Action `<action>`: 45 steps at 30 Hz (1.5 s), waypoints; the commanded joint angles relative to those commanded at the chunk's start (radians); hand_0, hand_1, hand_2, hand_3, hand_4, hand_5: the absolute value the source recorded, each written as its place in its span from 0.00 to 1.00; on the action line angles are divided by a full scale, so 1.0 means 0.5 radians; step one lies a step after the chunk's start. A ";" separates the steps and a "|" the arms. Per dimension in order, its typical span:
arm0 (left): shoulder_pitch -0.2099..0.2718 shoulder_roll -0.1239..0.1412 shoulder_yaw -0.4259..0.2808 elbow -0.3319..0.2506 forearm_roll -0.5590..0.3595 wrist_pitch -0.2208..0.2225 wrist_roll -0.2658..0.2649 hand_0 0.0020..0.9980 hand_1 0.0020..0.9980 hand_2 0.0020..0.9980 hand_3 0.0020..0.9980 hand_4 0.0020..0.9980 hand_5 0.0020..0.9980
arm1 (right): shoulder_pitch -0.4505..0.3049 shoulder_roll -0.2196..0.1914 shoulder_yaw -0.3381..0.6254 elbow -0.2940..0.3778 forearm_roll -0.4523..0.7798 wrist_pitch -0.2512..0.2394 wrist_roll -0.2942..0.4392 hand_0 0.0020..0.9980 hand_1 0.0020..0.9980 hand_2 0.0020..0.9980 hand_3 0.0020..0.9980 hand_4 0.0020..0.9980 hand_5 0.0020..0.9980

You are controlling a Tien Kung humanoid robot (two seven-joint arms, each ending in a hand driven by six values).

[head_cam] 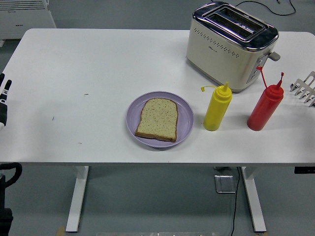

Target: Pick up the cup,pour liquid into bread,place the cup on the desk

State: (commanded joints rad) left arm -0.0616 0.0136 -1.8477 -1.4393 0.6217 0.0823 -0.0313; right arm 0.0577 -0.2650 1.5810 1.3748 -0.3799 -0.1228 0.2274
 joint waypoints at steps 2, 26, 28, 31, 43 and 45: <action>0.001 0.000 0.000 0.000 0.000 0.000 0.000 0.83 0.84 0.85 0.75 0.67 1.00 | 0.000 0.000 0.004 0.000 -0.004 0.009 -0.018 0.77 0.71 0.73 0.78 0.59 0.70; -0.006 -0.001 -0.011 0.000 -0.002 0.000 0.000 0.83 0.84 0.86 0.75 0.66 1.00 | 0.012 0.005 0.022 -0.004 -0.018 0.011 -0.063 0.77 0.71 0.73 0.77 0.58 0.69; -0.005 -0.001 -0.011 0.000 -0.002 0.000 0.000 0.83 0.84 0.86 0.75 0.66 1.00 | 0.012 0.005 0.022 -0.004 -0.018 0.009 -0.065 0.77 0.71 0.73 0.77 0.58 0.69; -0.005 -0.001 -0.012 0.000 -0.002 0.000 -0.001 0.83 0.84 0.86 0.75 0.66 1.00 | 0.011 0.003 0.024 -0.003 -0.017 0.008 -0.067 0.77 0.71 0.73 0.77 0.58 0.69; -0.007 -0.002 -0.012 0.000 -0.003 0.000 -0.001 0.83 0.84 0.86 0.75 0.66 1.00 | 0.011 0.003 0.026 -0.001 -0.016 0.003 -0.076 0.76 0.71 0.73 0.77 0.57 0.69; -0.006 -0.002 -0.013 -0.001 -0.002 0.000 -0.001 0.83 0.84 0.86 0.75 0.66 1.00 | 0.011 0.004 0.026 -0.001 -0.016 0.003 -0.076 0.76 0.71 0.73 0.77 0.57 0.69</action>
State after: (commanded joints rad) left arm -0.0648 0.0126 -1.8540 -1.4396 0.6205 0.0824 -0.0319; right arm 0.0631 -0.2632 1.5938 1.3744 -0.3878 -0.1215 0.1894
